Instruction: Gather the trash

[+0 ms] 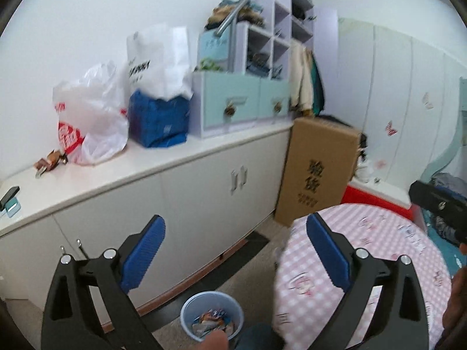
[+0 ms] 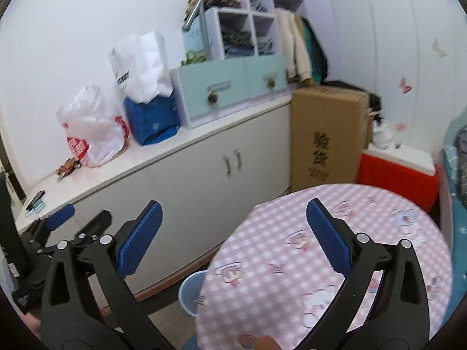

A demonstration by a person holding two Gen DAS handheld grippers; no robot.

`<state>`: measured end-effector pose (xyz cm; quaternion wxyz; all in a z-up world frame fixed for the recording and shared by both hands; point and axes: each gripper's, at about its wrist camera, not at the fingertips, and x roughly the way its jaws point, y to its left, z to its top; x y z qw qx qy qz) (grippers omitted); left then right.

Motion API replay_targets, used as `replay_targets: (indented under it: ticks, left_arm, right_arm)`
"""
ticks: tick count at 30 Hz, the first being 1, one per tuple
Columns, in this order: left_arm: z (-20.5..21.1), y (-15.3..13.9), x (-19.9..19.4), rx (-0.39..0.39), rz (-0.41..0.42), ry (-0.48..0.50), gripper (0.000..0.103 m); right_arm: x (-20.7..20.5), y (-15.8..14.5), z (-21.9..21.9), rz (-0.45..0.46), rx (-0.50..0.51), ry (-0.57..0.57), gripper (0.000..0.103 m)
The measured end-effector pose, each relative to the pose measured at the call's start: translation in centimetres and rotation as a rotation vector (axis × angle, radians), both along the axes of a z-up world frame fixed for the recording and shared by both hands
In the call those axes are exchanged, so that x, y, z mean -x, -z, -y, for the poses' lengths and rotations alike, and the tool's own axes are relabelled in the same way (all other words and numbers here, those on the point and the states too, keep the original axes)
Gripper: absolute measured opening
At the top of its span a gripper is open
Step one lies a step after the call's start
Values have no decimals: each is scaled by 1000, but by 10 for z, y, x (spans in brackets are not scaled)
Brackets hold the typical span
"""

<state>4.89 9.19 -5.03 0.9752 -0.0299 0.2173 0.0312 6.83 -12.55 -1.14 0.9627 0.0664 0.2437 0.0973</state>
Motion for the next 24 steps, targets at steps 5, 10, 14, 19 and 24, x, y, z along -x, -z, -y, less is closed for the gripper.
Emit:
replay_targets:
  ticks: [5, 10, 14, 19, 24]
  left_arm:
    - [21, -29, 25, -8, 70, 14, 98]
    - [36, -48, 44, -4, 113, 37, 98]
    - [42, -56, 58, -19, 146, 31, 98]
    - [47, -61, 68, -31, 160, 17, 98]
    - [46, -64, 71, -14, 154, 0, 98]
  right_arm:
    - [28, -20, 22, 55, -9, 54, 97]
    - [52, -36, 36, 108, -19, 97, 97]
    - [64, -46, 41, 137, -15, 110, 97]
    - [73, -54, 40, 165, -5, 115, 97]
    - [75, -57, 39, 176, -3, 114, 97]
